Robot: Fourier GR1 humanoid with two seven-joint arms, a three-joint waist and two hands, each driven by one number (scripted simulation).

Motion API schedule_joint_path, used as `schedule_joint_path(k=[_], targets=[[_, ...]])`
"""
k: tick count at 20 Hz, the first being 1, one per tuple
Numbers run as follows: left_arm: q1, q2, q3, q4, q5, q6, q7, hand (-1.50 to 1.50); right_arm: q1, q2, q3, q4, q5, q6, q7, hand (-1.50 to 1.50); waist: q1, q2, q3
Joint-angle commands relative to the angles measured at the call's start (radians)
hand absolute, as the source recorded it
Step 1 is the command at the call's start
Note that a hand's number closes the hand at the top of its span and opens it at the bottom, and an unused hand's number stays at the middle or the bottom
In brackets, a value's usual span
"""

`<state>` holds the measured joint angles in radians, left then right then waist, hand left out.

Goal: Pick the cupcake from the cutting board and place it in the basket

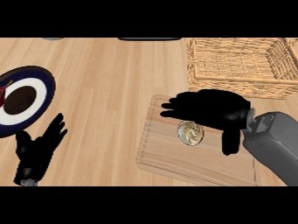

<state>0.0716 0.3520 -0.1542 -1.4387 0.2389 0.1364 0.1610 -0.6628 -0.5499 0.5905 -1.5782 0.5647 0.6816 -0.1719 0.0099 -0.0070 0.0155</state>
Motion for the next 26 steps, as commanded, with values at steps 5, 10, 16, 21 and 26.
schedule_joint_path(k=[5, 10, 16, 21, 26], targets=[[0.062, -0.012, -0.005, 0.051, -0.005, -0.012, 0.052, 0.0, 0.032, 0.056, 0.018, 0.099, 0.098, -0.082, -0.072, -1.5, 0.001, 0.01, -0.016], [0.023, -0.011, 0.015, 0.062, 0.003, -0.02, 0.094, 0.0, 0.033, 0.07, 0.002, 0.098, 0.118, -0.074, -0.096, -1.5, -0.006, 0.009, -0.016], [0.093, -0.086, -0.058, 0.017, -0.079, 0.047, 0.052, 0.0, 0.047, 0.036, 0.029, 0.155, 0.2, -0.09, -0.144, -1.5, -0.004, 0.008, -0.015], [0.029, -0.045, 0.006, 0.093, -0.044, -0.02, 0.044, 0.0, 0.038, 0.123, 0.076, 0.239, 0.291, -0.143, -0.118, -1.5, -0.003, 0.011, -0.016], [0.029, -0.045, 0.025, 0.07, -0.031, -0.018, 0.086, 0.0, 0.064, 0.108, 0.055, 0.234, 0.296, -0.142, -0.155, -1.5, -0.01, 0.009, -0.016]])
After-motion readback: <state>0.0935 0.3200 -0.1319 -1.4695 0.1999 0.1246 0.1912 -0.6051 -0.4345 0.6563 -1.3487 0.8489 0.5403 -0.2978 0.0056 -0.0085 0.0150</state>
